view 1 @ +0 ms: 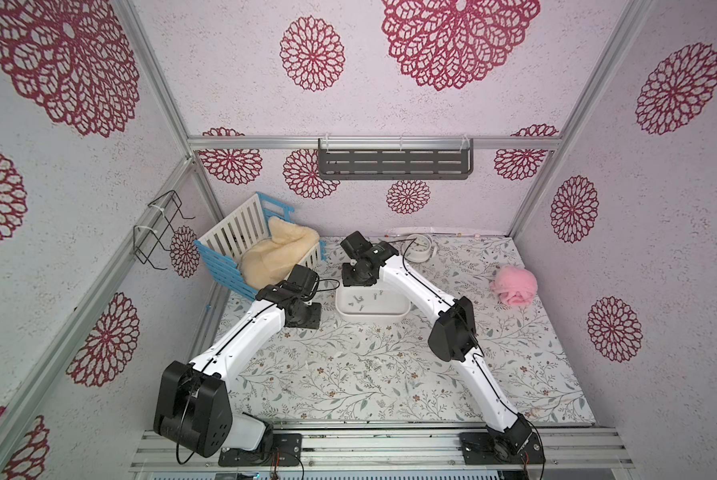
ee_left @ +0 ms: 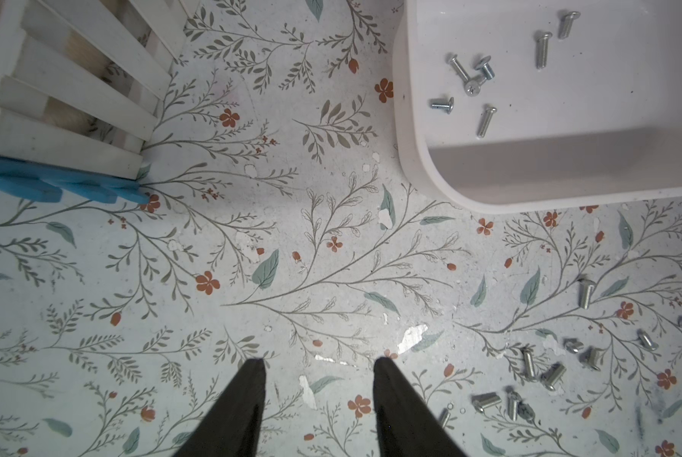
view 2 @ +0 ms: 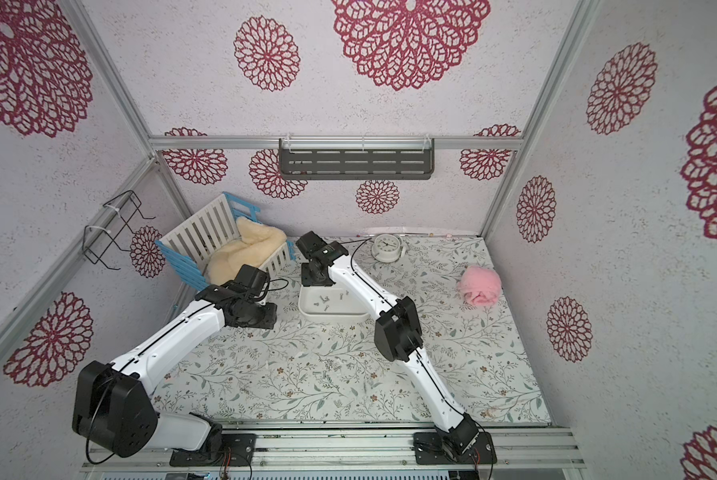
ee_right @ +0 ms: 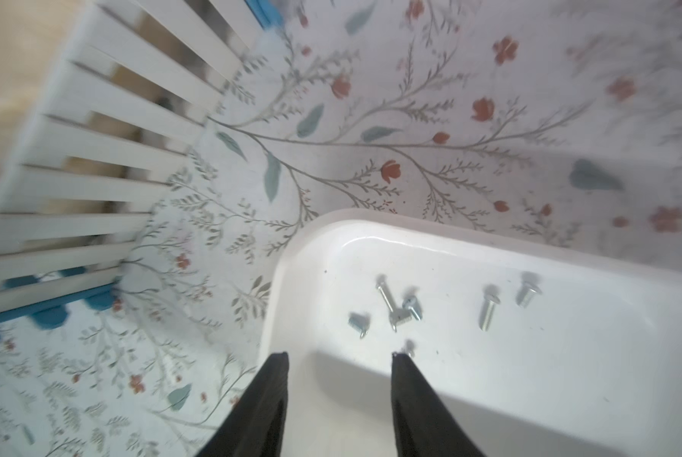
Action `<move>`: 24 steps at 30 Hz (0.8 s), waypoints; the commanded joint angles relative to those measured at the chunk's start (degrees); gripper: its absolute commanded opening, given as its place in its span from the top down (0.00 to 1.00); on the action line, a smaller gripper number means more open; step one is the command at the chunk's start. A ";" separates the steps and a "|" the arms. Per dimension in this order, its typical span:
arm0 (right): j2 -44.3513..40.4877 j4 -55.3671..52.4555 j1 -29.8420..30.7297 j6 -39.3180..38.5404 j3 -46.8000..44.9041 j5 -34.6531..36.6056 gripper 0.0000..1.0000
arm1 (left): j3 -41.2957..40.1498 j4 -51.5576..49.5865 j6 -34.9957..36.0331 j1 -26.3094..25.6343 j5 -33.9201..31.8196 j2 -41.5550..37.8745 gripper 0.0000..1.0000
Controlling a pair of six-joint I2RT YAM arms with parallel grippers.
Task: Put the screws on the desktop into the storage box
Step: Place the screw in the storage box.
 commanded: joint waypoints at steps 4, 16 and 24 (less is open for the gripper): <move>-13.14 -3.00 2.15 -0.37 -7.39 10.31 0.52 | -0.44 0.99 -0.57 0.37 1.77 -0.40 0.50; -41.97 19.23 1.89 7.87 -57.12 12.73 0.53 | -1.90 0.96 -3.30 -10.33 1.76 0.35 0.55; -53.48 21.16 -0.36 10.49 -70.93 13.96 0.53 | -3.25 0.91 -9.82 -18.72 5.07 3.00 0.54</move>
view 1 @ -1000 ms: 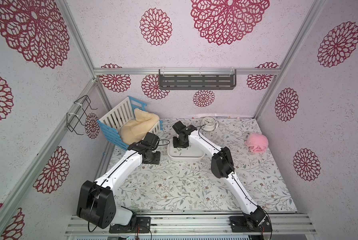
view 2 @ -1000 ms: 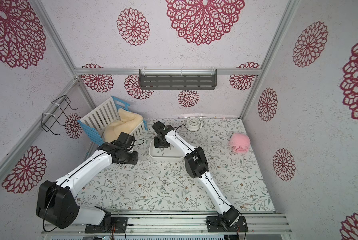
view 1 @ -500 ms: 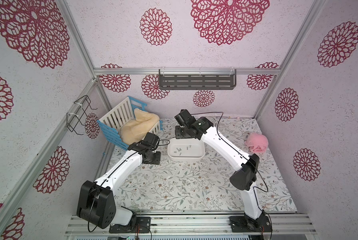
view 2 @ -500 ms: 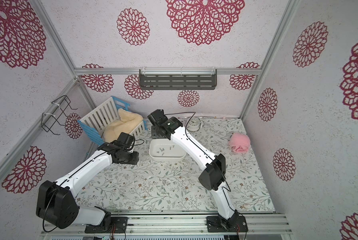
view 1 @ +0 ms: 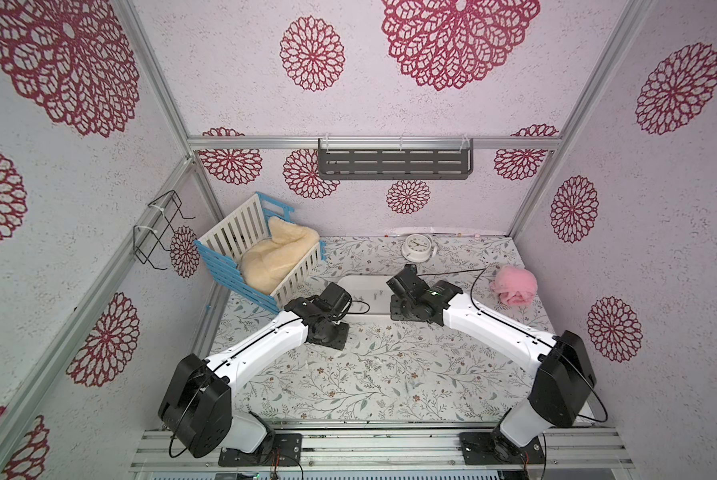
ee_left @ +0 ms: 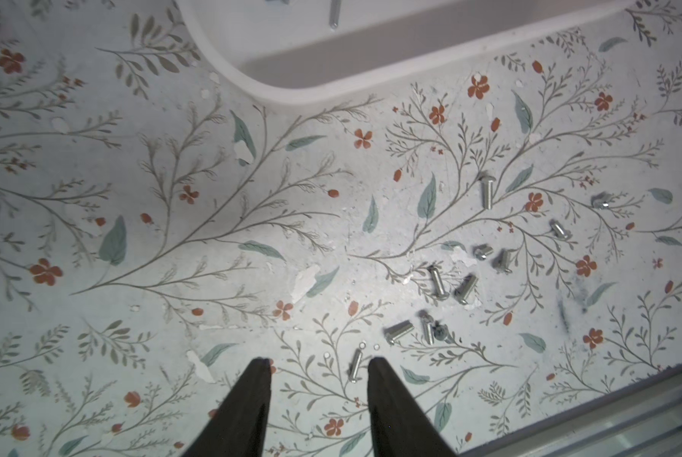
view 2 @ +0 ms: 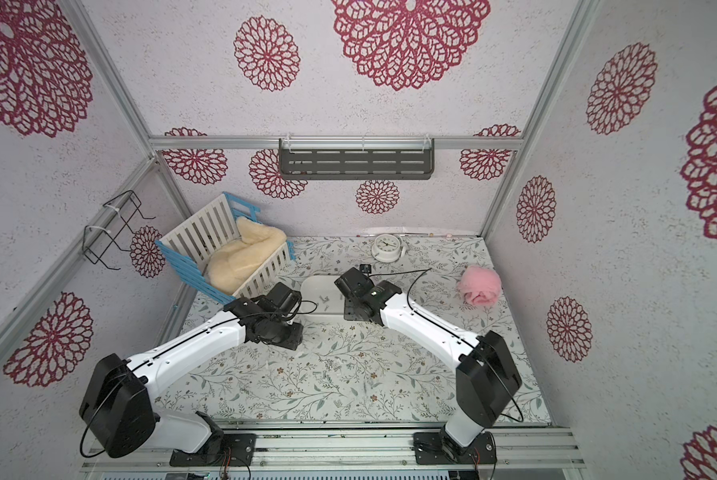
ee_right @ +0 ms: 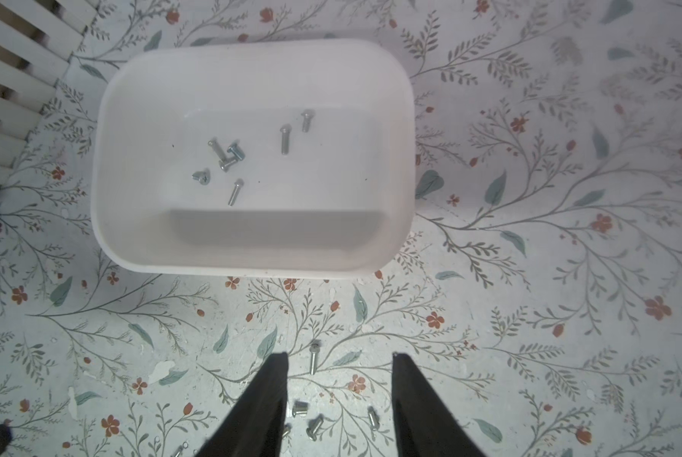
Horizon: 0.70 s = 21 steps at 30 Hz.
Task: Put the screws on the desktop into the storage box
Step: Place the screw in the storage box, then pick up the screw from the center of the board.
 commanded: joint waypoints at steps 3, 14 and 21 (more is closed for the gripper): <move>-7.85 3.48 -1.76 2.48 -4.29 2.40 0.53 | -1.42 0.84 -4.63 -3.10 2.53 2.54 0.54; -15.73 5.47 -4.62 3.41 -13.56 0.46 0.53 | -2.85 0.84 -6.23 -6.33 4.45 5.53 0.56; -16.87 6.68 -5.48 3.86 -16.81 -0.74 0.53 | -3.92 0.85 -6.48 -6.49 5.99 4.59 0.57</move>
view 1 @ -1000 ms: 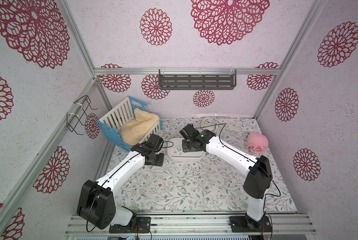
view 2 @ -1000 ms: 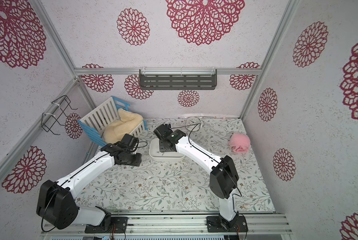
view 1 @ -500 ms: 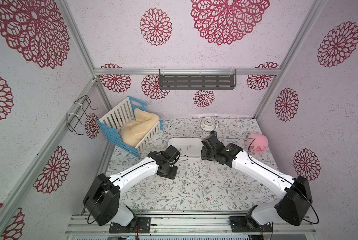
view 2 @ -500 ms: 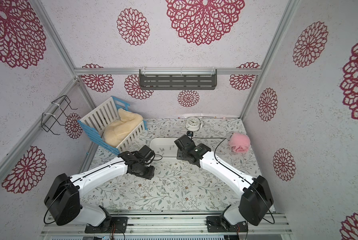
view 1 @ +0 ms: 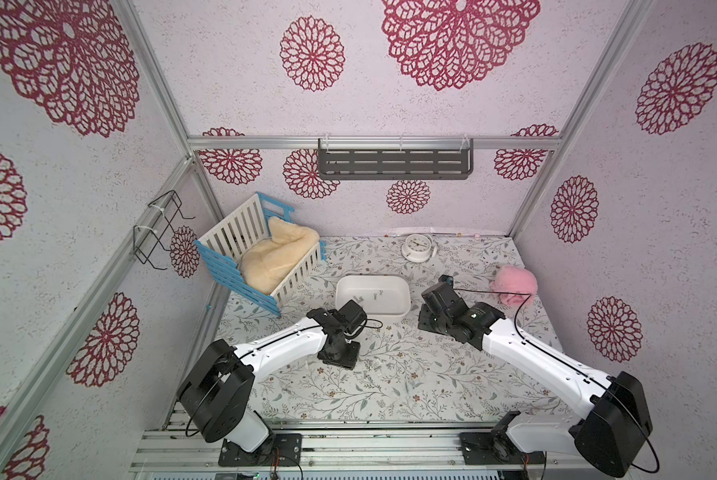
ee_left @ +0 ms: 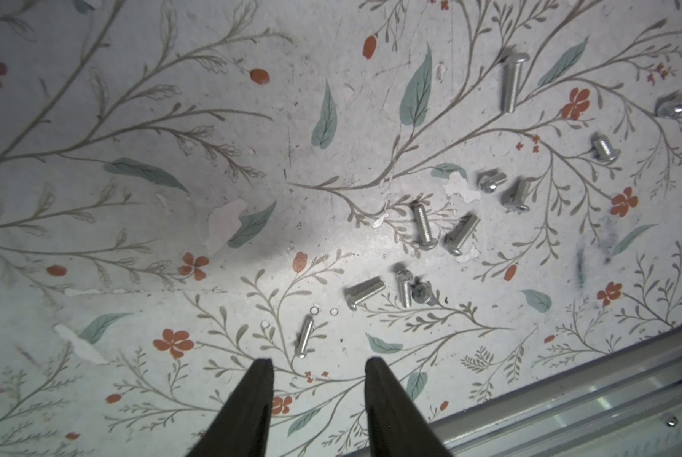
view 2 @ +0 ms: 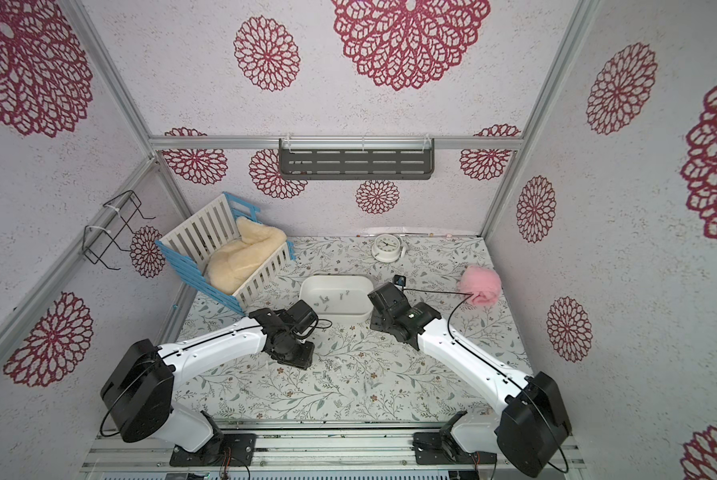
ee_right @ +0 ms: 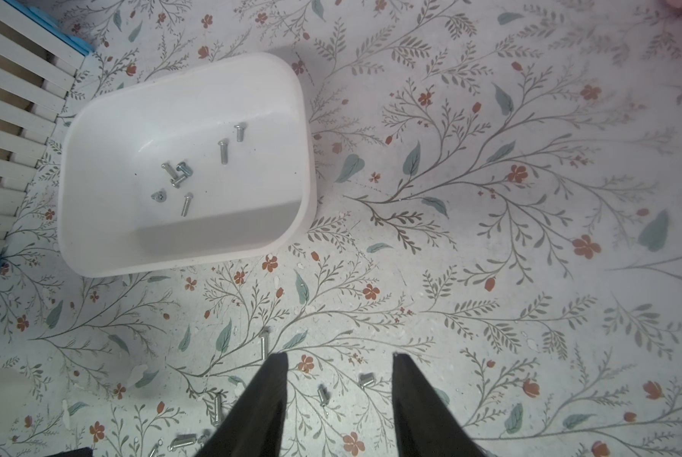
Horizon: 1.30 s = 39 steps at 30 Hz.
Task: Put the screws on the desktop into the storage box
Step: Pick up the screw from the center of the board.
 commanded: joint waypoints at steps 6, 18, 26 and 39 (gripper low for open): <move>-2.91 2.80 -0.56 2.52 -1.88 -0.39 0.53 | -1.93 0.81 -0.02 -0.57 2.96 -0.92 0.57; -1.50 2.95 -1.67 3.04 -1.82 -1.71 0.54 | -4.58 1.56 0.09 -1.19 1.57 0.08 0.58; -2.29 2.46 -1.79 3.37 -2.23 -1.27 0.55 | -5.11 3.15 0.54 -1.19 1.64 1.80 0.57; -1.86 2.87 -1.75 3.62 -3.12 -1.27 0.56 | -4.93 3.49 0.39 -1.19 0.68 5.18 0.58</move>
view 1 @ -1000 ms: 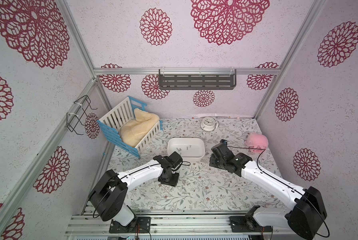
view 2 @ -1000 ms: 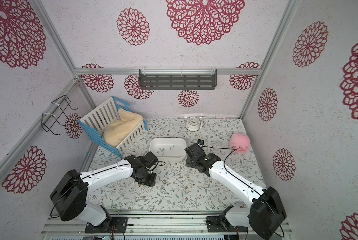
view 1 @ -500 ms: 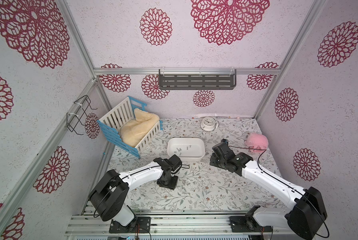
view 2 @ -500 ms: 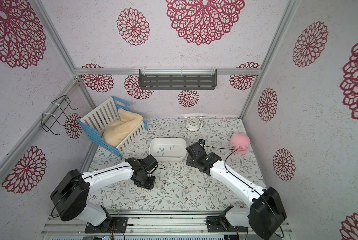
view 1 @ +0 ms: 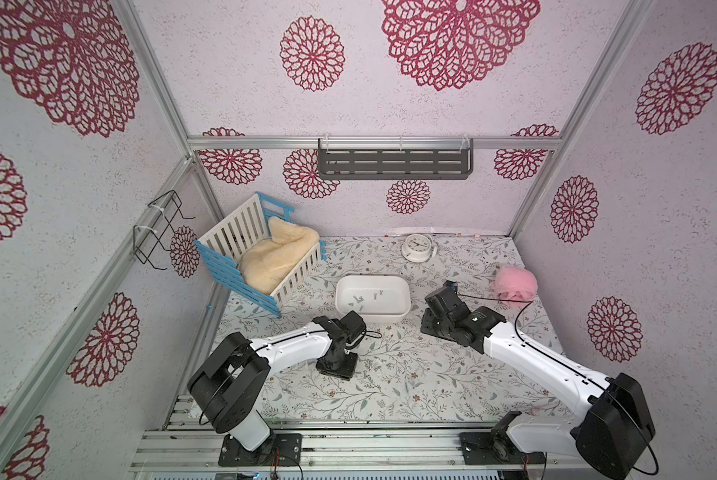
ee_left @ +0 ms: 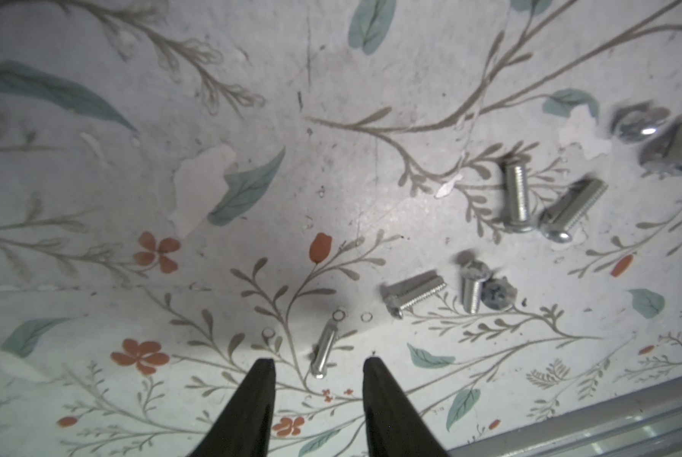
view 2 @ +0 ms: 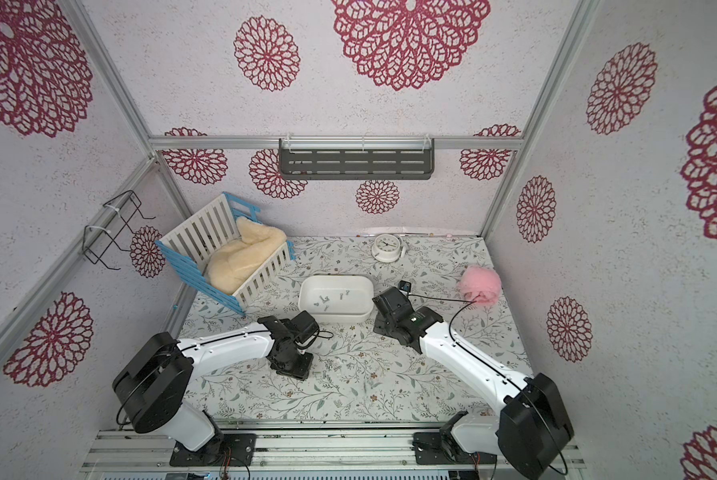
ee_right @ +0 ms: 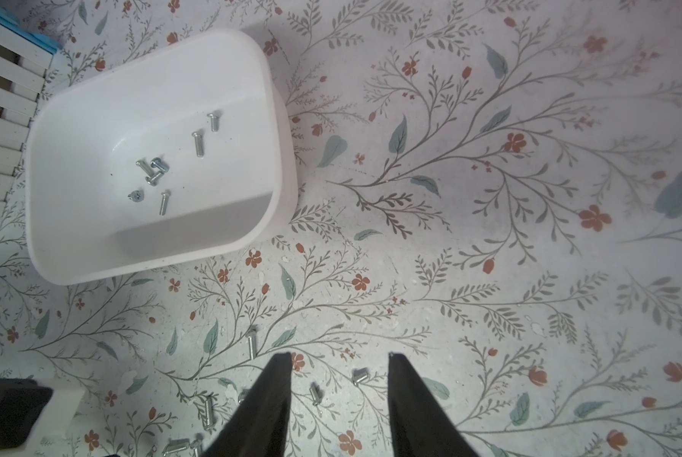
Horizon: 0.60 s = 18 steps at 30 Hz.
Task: Put the screws on the desktop into the storage box
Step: Pick up the screw from the center of the board.
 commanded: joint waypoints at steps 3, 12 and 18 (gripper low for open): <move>-0.78 1.15 -0.35 0.58 0.45 0.45 0.58 | -0.17 0.95 0.43 -0.64 -0.50 1.75 0.59; -0.49 1.73 -0.31 0.67 0.09 0.30 0.59 | -0.26 0.95 0.47 -0.77 -0.07 2.72 0.61; -0.51 2.20 -0.31 0.46 -0.40 0.15 0.60 | -0.47 0.94 0.08 -1.26 -0.13 2.98 0.67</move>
